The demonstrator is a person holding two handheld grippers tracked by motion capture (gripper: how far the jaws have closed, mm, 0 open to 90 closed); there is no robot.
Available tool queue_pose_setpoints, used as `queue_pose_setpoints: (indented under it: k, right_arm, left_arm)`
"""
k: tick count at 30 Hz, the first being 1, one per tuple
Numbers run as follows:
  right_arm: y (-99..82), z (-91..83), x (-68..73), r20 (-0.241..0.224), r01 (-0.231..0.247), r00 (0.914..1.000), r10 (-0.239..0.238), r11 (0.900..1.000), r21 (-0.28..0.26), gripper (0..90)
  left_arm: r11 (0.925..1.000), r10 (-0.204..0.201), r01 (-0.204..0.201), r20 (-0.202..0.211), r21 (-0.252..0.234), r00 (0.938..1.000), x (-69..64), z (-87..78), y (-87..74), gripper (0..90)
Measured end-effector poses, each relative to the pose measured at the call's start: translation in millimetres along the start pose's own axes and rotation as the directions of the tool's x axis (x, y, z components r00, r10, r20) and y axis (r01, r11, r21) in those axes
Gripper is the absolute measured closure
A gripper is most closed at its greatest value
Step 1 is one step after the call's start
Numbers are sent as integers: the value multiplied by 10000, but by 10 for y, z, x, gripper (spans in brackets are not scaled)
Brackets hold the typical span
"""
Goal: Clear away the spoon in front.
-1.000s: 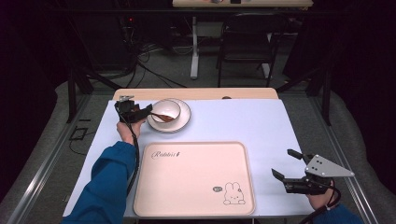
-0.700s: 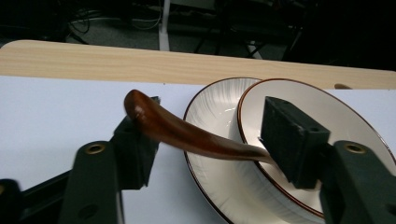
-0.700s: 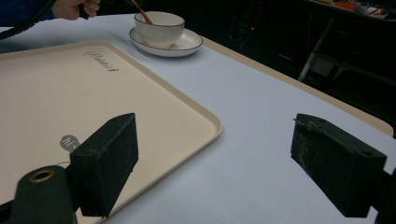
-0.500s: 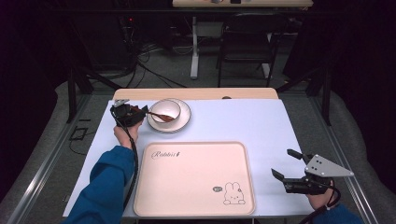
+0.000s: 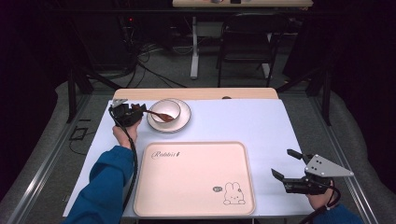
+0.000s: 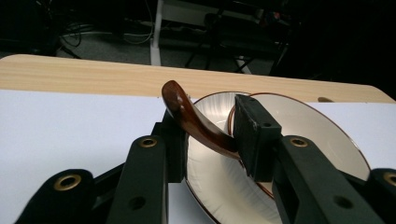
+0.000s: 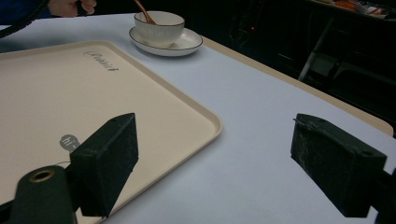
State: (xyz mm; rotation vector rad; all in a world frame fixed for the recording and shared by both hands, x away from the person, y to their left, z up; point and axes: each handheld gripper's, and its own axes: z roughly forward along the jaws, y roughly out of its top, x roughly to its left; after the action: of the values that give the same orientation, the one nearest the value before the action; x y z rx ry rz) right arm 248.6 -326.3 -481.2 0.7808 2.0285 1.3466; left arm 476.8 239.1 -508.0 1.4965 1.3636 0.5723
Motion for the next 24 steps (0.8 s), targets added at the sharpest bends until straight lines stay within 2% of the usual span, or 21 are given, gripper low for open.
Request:
queue_pose_setpoints:
  k: [6,11,13,18,19,24]
  right_arm:
    - [0,-1,0,5,-3,10000,3,10000,1,141]
    - [1,0,1,6,2,10000,-2,10000,3,141]
    - [1,-1,0,3,-7,10000,7,10000,0,141]
    - [1,-2,1,5,1,10000,-1,10000,2,141]
    - [1,-1,1,4,9,10000,-9,10000,17,141]
    - [1,-1,1,0,0,10000,0,10000,4,141]
  left_arm:
    - [9997,229,-226,281,-103,9993,-43,-36,61,712]
    - [9985,516,-502,697,-216,9962,-98,-75,128,749]
    - [9982,580,-567,740,-204,9956,-107,-83,143,757]
    - [9964,812,-778,1120,-339,9904,-152,-125,211,823]
    - [9948,979,-938,1189,-397,9881,-174,-142,233,835]
    - [9921,1234,-1188,1440,-397,9819,-199,-161,262,839]
